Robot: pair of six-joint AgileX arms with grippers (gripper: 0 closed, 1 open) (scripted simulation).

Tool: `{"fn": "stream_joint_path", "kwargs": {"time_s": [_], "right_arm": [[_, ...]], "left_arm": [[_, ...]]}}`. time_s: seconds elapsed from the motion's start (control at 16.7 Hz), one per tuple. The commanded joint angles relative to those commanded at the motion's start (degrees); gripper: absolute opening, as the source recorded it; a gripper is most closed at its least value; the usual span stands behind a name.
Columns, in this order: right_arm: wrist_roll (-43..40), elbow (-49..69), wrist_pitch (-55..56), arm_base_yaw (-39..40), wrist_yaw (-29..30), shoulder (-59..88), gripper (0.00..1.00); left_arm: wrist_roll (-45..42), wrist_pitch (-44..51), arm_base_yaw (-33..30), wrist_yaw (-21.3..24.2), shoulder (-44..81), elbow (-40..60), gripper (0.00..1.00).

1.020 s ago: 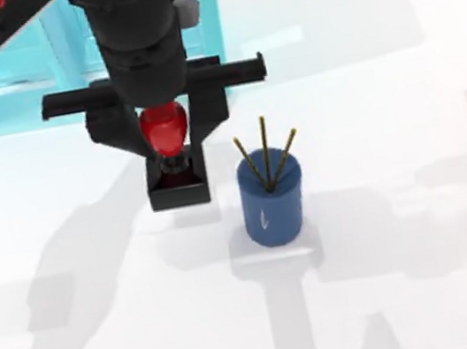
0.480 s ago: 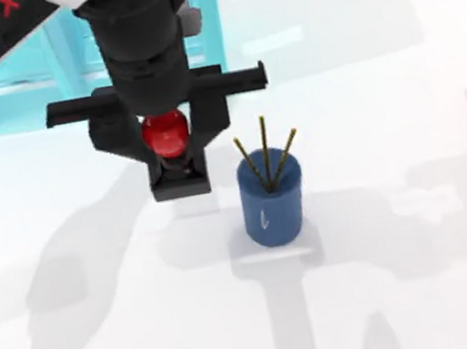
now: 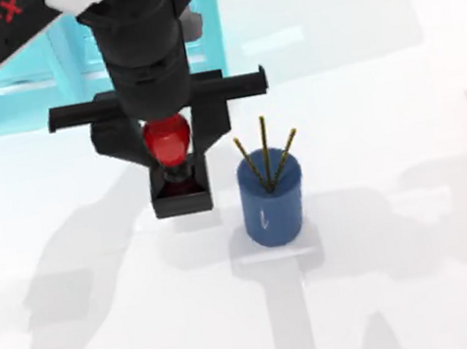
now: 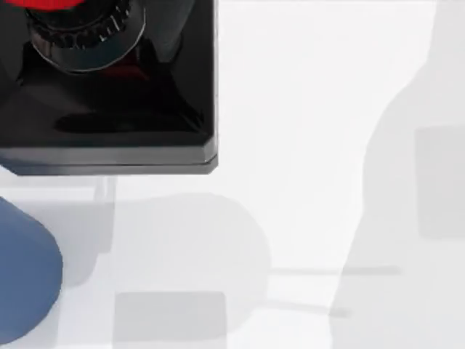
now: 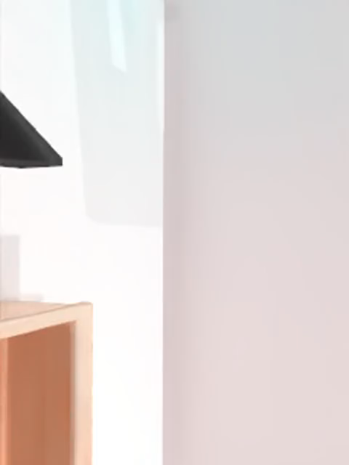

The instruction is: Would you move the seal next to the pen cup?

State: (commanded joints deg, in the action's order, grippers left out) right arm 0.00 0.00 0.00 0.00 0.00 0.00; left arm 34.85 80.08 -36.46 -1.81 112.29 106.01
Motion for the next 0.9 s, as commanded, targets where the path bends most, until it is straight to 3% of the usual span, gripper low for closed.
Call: {"fn": "stream_joint_path", "kwargs": {"time_s": [0.6,0.9], "right_arm": [[0.00,0.00,0.00,0.00,0.00,0.00,1.00],[0.00,0.00,0.00,0.00,0.00,0.00,1.00]], "left_arm": [[0.00,0.00,0.00,0.00,0.00,0.00,0.98],[0.00,0.00,0.00,0.00,0.00,0.00,1.00]]}}
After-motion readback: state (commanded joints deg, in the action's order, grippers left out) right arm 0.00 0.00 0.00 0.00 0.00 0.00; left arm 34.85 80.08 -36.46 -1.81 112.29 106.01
